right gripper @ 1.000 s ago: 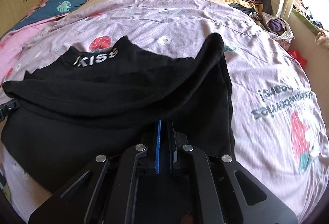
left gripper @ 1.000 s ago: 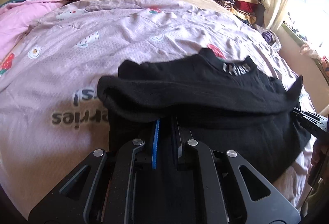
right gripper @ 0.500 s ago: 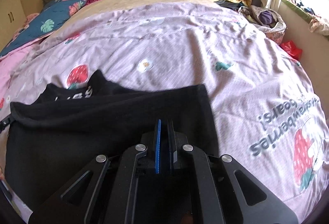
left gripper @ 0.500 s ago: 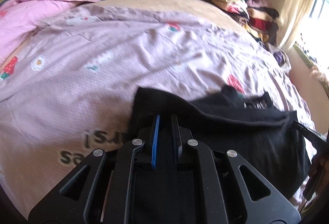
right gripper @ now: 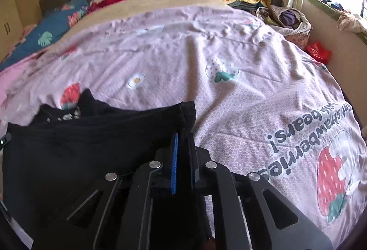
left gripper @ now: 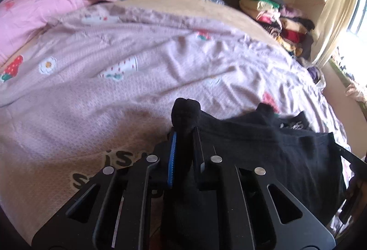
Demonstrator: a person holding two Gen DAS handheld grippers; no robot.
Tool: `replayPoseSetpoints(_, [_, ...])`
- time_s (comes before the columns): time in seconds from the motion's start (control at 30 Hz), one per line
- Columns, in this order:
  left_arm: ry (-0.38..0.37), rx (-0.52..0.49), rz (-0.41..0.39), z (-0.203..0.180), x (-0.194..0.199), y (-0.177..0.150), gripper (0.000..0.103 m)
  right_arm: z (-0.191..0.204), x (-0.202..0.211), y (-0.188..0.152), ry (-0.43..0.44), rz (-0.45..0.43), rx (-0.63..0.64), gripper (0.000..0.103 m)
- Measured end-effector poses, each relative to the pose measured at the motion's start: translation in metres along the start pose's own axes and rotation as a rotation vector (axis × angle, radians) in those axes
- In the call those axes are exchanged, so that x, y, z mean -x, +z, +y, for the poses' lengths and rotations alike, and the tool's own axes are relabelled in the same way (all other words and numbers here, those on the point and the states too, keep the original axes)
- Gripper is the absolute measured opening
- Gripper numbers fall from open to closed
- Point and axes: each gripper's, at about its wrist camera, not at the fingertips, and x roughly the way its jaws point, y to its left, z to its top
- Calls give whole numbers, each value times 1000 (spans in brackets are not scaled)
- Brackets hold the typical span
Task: Fold small clothes
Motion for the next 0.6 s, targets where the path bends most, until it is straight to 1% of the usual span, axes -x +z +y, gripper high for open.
replayPoseSetpoints(0.13, [-14, -15, -100, -2, 31, 6, 5, -7, 20, 12, 28, -56, -21, 6])
replayPoseSetpoints(0.23, [-1, -25, -128, -5, 37, 13, 5, -13, 25, 22, 44, -69, -54, 6])
replayPoseSetpoints(0.33, [9, -18, -115, -3, 29, 15, 5, -15, 24, 25, 27, -63, -59, 6])
replayPoseSetpoints(0.53, [25, -12, -84, 0, 17, 11, 5, -15, 10, 18, 3, -41, -60, 6])
replayPoseSetpoints(0.6, [29, -9, -75, 1, 15, 10, 5, -13, 5, 17, -11, -29, -39, 6])
